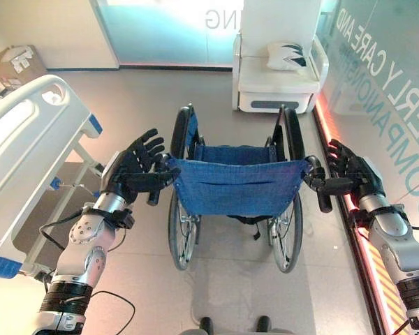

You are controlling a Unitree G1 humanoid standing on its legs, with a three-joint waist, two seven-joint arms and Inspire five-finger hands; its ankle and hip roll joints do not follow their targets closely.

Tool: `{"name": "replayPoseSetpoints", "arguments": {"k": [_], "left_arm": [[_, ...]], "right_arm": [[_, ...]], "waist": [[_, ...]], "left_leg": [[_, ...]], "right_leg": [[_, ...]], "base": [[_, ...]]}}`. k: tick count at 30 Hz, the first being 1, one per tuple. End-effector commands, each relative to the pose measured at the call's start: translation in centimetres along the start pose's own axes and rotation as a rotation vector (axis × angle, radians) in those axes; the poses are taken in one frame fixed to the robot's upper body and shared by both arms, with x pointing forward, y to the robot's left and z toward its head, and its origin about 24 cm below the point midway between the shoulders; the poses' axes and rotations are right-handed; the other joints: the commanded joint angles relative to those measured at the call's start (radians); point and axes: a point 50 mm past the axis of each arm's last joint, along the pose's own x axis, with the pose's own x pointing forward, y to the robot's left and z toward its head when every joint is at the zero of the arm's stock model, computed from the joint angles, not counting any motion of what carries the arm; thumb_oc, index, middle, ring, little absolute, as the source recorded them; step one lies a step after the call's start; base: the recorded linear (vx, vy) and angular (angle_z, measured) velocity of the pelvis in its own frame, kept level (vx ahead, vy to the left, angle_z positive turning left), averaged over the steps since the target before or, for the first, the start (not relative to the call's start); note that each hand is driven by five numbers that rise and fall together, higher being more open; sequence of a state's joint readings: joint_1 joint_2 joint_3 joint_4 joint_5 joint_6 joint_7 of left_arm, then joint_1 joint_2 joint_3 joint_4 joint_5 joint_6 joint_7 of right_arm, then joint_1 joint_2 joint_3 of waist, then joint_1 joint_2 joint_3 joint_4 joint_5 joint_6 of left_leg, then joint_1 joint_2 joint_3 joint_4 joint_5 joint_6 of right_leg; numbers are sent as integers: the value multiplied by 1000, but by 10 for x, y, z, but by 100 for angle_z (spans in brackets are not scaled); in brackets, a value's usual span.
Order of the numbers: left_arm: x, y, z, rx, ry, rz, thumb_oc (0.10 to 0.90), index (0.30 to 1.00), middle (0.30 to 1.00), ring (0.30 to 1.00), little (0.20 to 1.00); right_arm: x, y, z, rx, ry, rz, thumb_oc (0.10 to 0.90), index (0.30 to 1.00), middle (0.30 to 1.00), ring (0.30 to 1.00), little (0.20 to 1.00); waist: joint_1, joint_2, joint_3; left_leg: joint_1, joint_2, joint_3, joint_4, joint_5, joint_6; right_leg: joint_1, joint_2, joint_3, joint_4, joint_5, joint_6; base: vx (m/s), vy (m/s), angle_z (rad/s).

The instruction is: Push the wheelchair next to the bed

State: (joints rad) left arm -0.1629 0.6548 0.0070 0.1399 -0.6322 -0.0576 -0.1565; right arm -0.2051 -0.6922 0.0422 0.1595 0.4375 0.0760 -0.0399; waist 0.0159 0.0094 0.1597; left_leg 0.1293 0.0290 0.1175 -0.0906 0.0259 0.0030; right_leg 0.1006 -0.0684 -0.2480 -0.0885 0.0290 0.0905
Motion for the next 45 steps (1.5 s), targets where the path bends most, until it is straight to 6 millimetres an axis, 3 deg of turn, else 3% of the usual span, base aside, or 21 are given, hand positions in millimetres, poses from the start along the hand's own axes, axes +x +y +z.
{"name": "replayPoseSetpoints", "arguments": {"k": [1,12,19,27,32,38,45], "left_arm": [[11,16,31,232,-73,45,800,900,900,900,900],[22,28,29,493,-8,162,800,900,900,900,900],[38,35,46,705,-2,225,800,900,900,900,900],[49,36,50,733,109,171,800,900,900,900,900],[60,41,54,717,161,182,800,900,900,900,900],[64,57,56,782,315,218,800,900,900,900,900],[59,85,54,924,650,260,800,900,900,900,900]], "right_arm": [[9,1,61,-99,-259,39,800,900,900,900,900],[21,6,53,-285,-145,39,800,900,900,900,900],[37,7,56,-387,-59,-10,800,900,900,900,900],[48,1,47,-464,142,1,800,900,900,900,900],[59,-13,56,-539,235,-55,800,900,900,900,900],[66,-26,67,-562,303,-129,800,900,900,900,900],[72,-40,85,-631,341,-187,800,900,900,900,900]], "waist": [[-7,-16,-59],[-14,-18,-51],[-12,-20,-42],[-5,-19,-33],[0,-22,-32],[8,-24,-30],[10,-22,-23]], "left_leg": [[-8,-57,9,12,-58,28],[-9,-61,13,22,-58,30],[-10,-64,14,32,-62,29],[-16,-66,9,40,-64,30],[-14,-67,6,41,-64,30],[-18,-69,0,49,-69,34],[-27,-76,-10,61,-73,39]], "right_leg": [[-24,8,11,75,-41,24],[-29,15,22,89,-43,21],[-25,18,23,89,-42,18],[-27,18,23,94,-41,19],[-25,19,24,96,-40,17],[-25,19,24,99,-43,16],[-27,18,25,101,-41,17]], "base": [[0,0,0],[-2,-5,-2],[-1,0,-1],[-2,0,-1],[0,0,0],[0,0,0],[0,0,0]]}}
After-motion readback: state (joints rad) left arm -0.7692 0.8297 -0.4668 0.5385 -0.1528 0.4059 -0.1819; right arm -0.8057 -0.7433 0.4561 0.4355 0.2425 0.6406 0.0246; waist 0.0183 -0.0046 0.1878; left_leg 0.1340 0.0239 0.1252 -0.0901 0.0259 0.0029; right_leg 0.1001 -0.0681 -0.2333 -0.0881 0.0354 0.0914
